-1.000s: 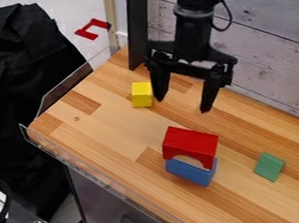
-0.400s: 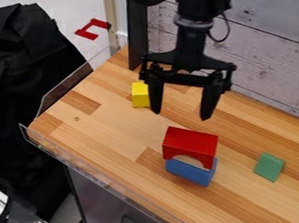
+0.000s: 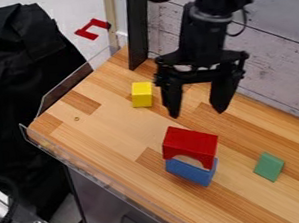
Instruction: Move the red arch to the left side
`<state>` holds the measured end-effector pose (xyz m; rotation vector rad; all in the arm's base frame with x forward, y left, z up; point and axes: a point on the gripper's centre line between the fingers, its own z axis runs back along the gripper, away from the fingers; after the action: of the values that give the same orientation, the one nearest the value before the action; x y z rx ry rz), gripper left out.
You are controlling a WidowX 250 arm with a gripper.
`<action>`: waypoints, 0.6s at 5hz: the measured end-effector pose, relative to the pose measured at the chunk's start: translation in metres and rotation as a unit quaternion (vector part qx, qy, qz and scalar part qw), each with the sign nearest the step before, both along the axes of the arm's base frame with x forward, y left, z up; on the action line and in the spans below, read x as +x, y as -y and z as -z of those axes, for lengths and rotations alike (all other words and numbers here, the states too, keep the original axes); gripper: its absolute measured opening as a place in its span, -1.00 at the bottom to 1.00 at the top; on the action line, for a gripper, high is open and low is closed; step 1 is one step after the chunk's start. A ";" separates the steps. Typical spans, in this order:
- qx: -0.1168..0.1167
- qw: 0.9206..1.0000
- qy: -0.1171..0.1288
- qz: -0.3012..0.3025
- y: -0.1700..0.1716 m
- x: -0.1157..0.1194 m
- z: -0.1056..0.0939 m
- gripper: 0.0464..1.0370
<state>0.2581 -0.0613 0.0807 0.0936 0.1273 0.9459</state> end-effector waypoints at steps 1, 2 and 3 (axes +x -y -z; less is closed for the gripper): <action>-0.001 0.994 0.017 -0.112 0.006 -0.011 -0.002 0.92; -0.018 0.979 0.034 -0.203 0.006 -0.011 -0.003 0.92; -0.015 0.970 0.030 -0.242 0.000 -0.010 -0.003 0.92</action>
<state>0.2478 -0.0611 0.0842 0.0033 0.1104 1.4332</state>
